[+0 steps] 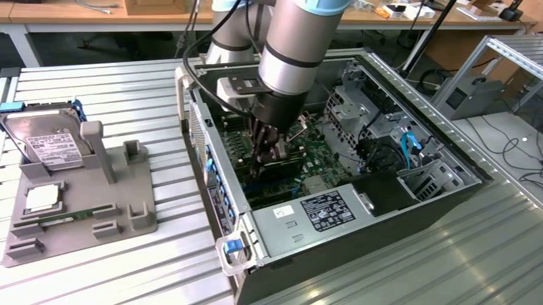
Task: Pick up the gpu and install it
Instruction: 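Press down on the gpu until it lock into place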
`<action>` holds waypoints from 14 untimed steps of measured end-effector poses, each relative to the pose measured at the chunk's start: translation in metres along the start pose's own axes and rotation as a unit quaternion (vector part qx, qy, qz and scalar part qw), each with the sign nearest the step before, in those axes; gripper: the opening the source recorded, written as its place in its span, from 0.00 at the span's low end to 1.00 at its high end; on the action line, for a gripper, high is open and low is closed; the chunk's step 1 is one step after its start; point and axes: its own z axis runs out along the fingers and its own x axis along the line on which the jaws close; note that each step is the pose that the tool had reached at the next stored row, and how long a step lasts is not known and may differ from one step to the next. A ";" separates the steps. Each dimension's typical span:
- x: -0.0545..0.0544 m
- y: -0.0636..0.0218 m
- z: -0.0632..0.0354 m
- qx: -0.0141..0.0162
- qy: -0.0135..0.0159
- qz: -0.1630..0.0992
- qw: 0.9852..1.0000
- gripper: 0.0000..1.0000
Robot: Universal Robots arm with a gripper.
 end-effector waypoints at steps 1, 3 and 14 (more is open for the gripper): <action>0.001 0.0006 0.0004 0.000 0.000 0.000 1.000 0.11; 0.002 0.0009 0.0021 0.000 0.000 0.000 1.000 0.11; 0.002 -0.0061 -0.0151 0.000 0.000 0.000 1.000 0.11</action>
